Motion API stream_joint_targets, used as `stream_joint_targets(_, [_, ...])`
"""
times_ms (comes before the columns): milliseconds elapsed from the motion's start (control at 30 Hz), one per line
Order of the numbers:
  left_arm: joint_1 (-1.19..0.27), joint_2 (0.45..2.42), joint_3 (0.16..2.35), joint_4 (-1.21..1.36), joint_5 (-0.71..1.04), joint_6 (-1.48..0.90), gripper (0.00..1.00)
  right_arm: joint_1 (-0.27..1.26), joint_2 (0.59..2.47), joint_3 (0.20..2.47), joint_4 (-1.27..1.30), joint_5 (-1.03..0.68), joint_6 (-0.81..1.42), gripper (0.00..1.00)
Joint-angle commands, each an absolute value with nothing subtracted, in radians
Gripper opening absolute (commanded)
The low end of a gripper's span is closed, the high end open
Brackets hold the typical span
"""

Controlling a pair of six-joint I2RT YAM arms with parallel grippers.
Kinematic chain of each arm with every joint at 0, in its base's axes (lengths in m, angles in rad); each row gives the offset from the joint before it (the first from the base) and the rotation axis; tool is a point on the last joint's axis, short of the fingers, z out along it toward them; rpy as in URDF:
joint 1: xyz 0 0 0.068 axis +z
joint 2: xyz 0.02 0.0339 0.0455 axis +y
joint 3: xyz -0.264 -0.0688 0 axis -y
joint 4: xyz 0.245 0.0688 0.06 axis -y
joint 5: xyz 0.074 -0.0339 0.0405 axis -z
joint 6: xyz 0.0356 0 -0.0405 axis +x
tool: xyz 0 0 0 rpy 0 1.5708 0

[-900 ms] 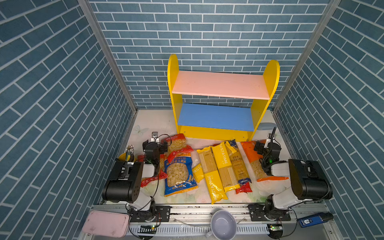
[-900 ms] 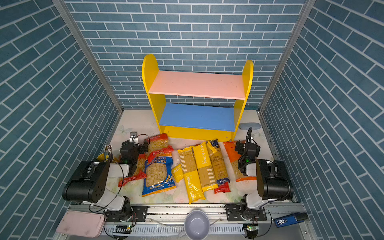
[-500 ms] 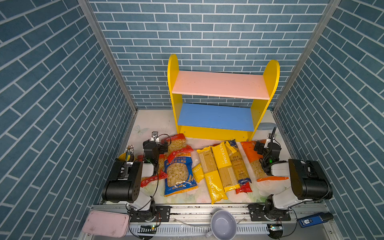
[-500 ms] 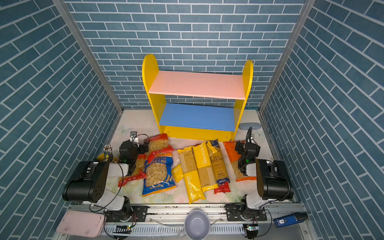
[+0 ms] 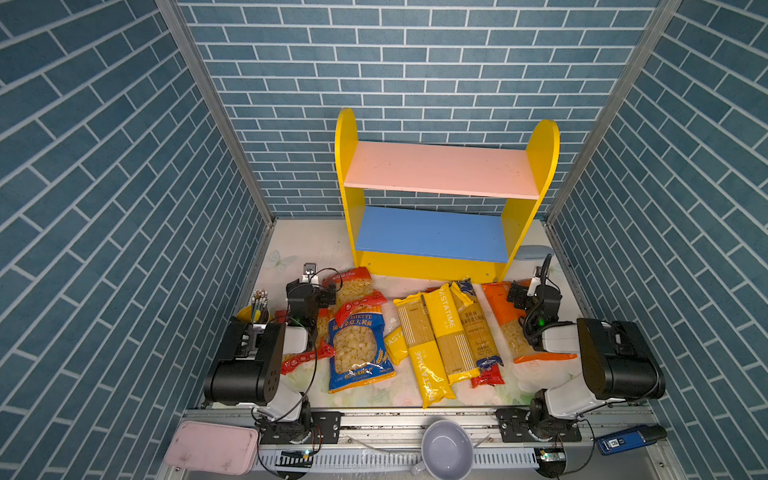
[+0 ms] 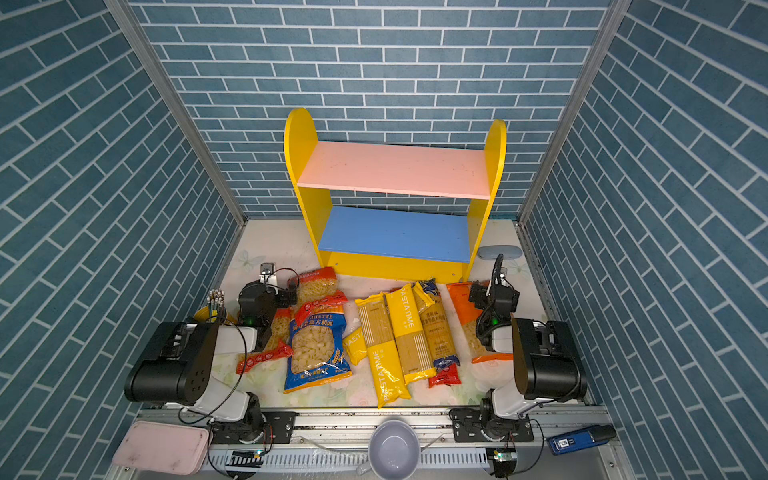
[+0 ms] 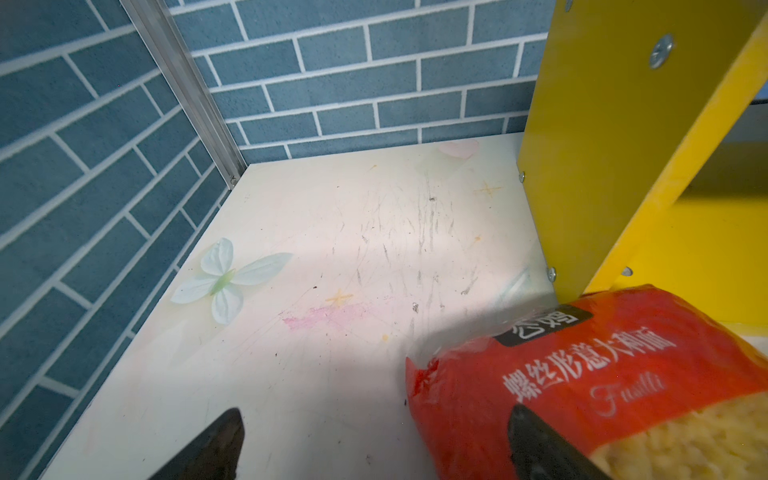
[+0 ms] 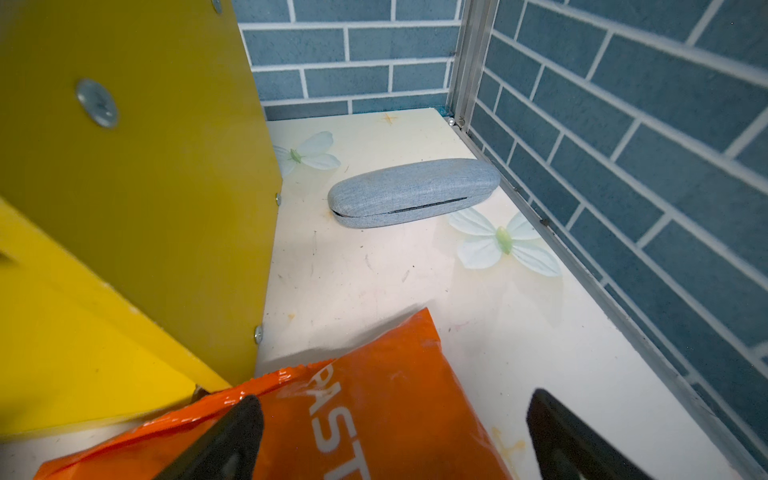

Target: Place and organize the pasta boxes and bags onto the shelf

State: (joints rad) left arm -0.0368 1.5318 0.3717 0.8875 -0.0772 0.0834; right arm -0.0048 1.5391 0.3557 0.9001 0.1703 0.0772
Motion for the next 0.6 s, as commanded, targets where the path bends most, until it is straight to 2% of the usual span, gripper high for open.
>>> stream_joint_targets(0, [-0.034, 1.533, 0.385, 0.876, -0.063, 0.081, 1.0, -0.008, 1.543, 0.378, 0.899, 0.142, 0.051, 0.99])
stream_joint_targets(300, [-0.031, 1.533, 0.384, 0.877, -0.067, 0.077, 1.0, -0.015, 1.541, 0.38, 0.893, 0.132, 0.055, 0.99])
stream_joint_targets(400, [0.006, 1.531, 0.373, 0.896, 0.002, 0.052, 1.0, -0.017, 1.54, 0.379, 0.894, 0.153, 0.07, 0.99])
stream_joint_targets(500, [0.003, 1.523, 0.347, 0.938, -0.054, 0.031, 1.0, -0.019, 1.526, 0.378, 0.896, 0.199, 0.082, 0.99])
stream_joint_targets(567, [-0.01, 1.479, 0.32, 0.953, -0.104, 0.032, 1.0, -0.017, 1.461, 0.395, 0.807, 0.196, 0.076, 0.99])
